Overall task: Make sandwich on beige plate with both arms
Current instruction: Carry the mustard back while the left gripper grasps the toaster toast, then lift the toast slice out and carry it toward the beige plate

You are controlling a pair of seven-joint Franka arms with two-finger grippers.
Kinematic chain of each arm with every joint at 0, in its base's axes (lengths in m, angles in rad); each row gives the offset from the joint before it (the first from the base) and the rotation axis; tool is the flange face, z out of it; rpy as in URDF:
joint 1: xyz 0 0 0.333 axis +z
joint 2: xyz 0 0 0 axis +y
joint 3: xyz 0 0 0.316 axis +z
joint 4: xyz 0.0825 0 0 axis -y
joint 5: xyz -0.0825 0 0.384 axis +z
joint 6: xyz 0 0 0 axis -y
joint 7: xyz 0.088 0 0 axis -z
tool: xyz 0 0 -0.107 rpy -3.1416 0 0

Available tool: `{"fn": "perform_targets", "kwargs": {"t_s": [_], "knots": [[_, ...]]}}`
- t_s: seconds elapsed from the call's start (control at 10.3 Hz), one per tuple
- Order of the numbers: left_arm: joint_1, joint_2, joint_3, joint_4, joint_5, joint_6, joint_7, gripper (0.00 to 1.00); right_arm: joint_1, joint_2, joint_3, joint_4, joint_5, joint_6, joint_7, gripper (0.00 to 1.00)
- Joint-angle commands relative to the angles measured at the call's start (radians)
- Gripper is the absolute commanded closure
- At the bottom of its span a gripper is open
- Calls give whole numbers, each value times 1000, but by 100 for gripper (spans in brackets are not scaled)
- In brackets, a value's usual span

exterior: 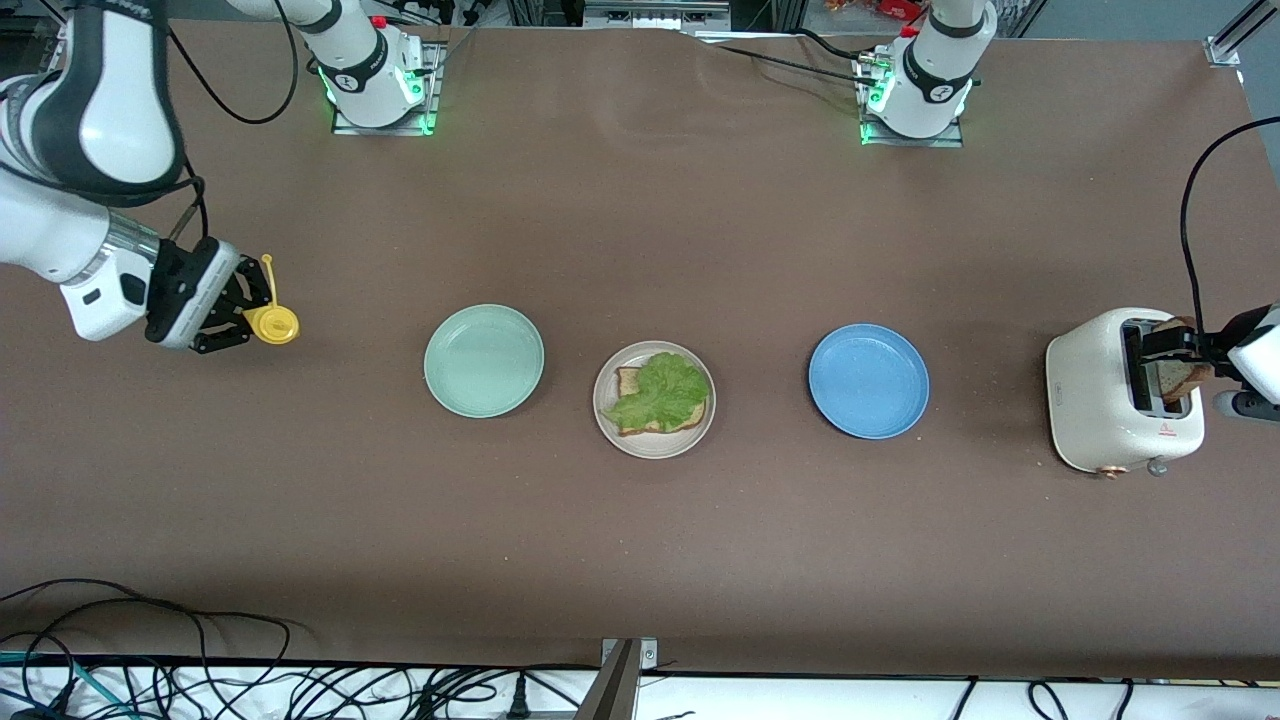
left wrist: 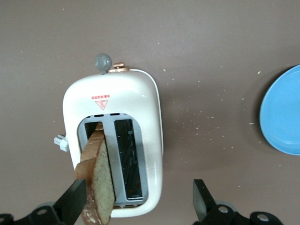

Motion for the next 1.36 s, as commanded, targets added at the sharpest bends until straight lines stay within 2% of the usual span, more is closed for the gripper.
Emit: {"fn": "perform_targets", "kwargs": {"t_s": [0.0,0.19,0.48,0.58,0.68,0.77,1.16,1.26], "knots": [[44,-48,-10,-79,30,64,80,0,18,-49,-60,-129,156,24,-195,100],[81,-47,-11,-113,30,113,103,0,-3,-35,-93,-229,280,33,-423,100],[121,-48,-14,-188,27,190,117,0,-82,-15,-91,-290,323,36,-626,100],[138,-48,-14,-208,15,222,132,16,-105,-12,-90,-295,336,30,-664,100],[144,-47,-16,-211,14,227,138,74,-108,-6,-90,-304,352,29,-674,100],[144,-45,-16,-208,14,218,142,100,-108,-4,-88,-306,362,30,-674,100],[140,-42,-19,-164,14,184,229,100,-117,17,-79,-313,415,32,-706,100],[135,-37,-19,-137,14,164,234,100,-126,37,-77,-330,458,27,-744,100]]}}
